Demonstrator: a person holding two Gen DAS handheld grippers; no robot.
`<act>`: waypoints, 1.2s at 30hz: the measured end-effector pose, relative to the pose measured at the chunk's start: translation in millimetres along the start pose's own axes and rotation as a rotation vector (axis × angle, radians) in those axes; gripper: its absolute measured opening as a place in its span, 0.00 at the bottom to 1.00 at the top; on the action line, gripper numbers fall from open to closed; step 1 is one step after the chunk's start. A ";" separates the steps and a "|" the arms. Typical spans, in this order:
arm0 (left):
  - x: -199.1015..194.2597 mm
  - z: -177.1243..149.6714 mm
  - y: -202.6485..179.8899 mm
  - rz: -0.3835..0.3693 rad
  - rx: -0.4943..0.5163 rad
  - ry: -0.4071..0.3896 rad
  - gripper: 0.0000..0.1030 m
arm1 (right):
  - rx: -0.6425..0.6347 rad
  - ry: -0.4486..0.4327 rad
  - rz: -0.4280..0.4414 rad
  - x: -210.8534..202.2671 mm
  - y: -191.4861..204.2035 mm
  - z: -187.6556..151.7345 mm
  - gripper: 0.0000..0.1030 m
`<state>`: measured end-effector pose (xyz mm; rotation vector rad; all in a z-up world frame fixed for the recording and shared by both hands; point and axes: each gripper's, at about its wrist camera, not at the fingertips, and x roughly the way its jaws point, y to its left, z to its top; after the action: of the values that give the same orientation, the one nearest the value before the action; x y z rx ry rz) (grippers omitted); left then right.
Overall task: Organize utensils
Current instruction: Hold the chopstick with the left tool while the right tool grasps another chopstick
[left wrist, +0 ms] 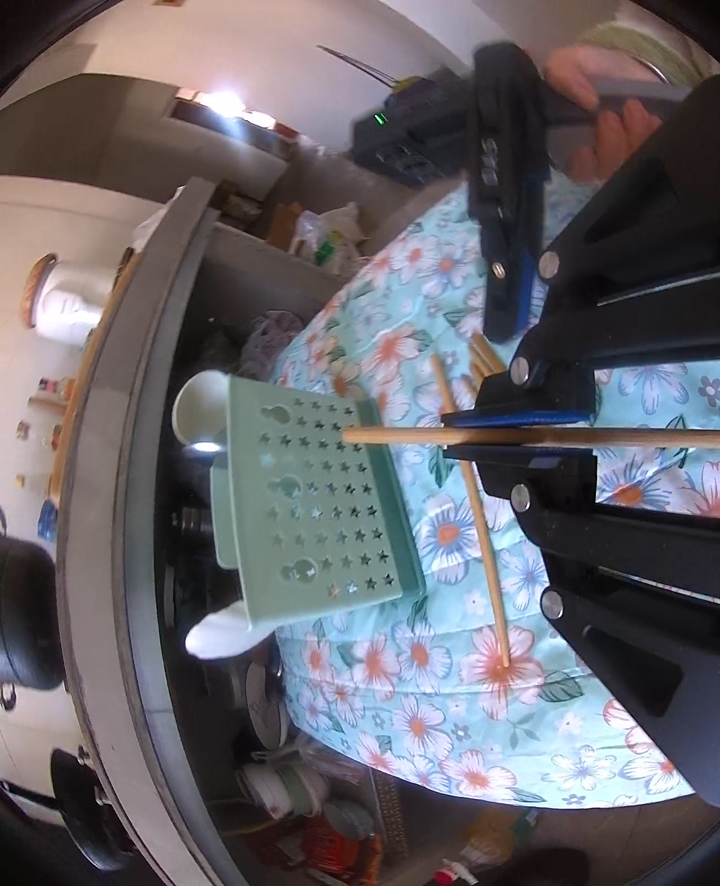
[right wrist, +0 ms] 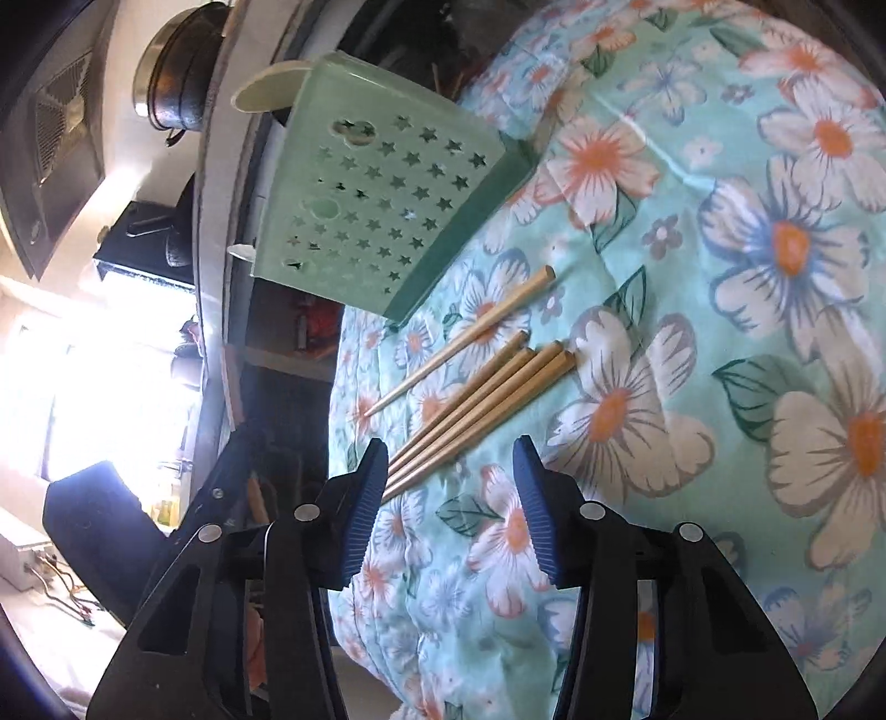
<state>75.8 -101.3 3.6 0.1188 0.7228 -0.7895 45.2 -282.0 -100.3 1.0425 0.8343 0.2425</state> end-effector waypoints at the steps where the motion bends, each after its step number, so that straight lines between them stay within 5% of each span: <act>1: -1.9 0.8 2.4 -0.002 -0.015 -0.008 0.05 | 0.027 0.006 0.001 6.2 -3.5 2.6 0.38; 11: -6.2 -0.3 18.0 -0.035 -0.101 -0.023 0.05 | 0.187 -0.020 0.043 28.8 -28.0 11.9 0.07; 17: -7.3 0.3 21.5 -0.029 -0.108 -0.027 0.05 | 0.209 -0.044 0.075 18.5 -34.1 10.4 0.00; 25: -7.2 0.5 25.0 -0.026 -0.109 -0.026 0.05 | 0.245 -0.038 0.088 1.4 -41.5 7.0 0.03; 27: -6.9 0.5 25.0 -0.027 -0.109 -0.023 0.05 | 0.269 -0.025 0.094 4.3 -44.5 8.8 0.16; 30: -6.4 0.6 24.7 -0.027 -0.108 -0.021 0.05 | 0.277 -0.024 0.095 8.9 -43.5 14.2 0.21; 36: -6.4 0.8 24.9 -0.025 -0.110 -0.021 0.05 | 0.307 -0.055 0.086 14.7 -48.1 16.5 0.07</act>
<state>90.2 -80.0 4.2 0.0022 0.7477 -0.7725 57.4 -309.5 -143.9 1.3689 0.7932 0.1602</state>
